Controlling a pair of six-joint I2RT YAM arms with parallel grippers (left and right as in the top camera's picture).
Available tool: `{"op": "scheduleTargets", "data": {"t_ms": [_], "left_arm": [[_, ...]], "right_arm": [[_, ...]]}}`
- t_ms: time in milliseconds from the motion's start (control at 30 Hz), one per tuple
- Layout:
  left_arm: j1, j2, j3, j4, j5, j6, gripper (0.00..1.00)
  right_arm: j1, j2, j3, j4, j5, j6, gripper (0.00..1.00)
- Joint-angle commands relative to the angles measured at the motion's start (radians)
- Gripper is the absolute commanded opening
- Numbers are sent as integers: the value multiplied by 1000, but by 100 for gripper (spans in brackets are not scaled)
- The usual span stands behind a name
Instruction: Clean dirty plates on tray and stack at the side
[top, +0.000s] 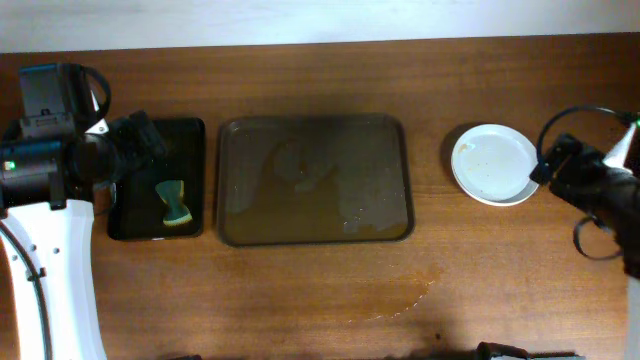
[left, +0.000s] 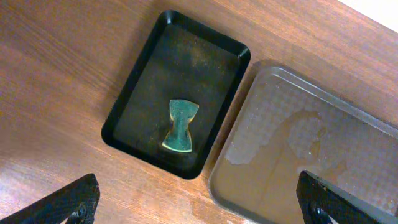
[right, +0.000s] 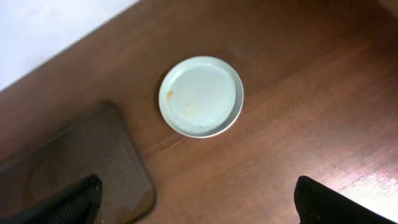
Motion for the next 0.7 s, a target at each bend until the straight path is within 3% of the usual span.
{"op": "scheduleTargets", "data": {"t_ms": [0,100,333,433,533,667], "left_arm": [[-1,-4,2,2,10,-13,100],[-1,-4,2,2,10,-13,99],[-1,-4,2,2,10,-13,100],[-1,-4,2,2,10,-13,99],[-1,-4,2,2,10,-13,99],[-1,-4,2,2,10,-13,99]], "right_arm": [[6,-14,16,-7,-13,-15,98],[3,2,16,-6,106,-16,98],[13,3,-19,40,101,-17,98],[74,-185,-336,455,1,-167,98],[103,-425,-742,840,-84,-172,98],[145,-706,-1164,1167,-85,-172,98]]}}
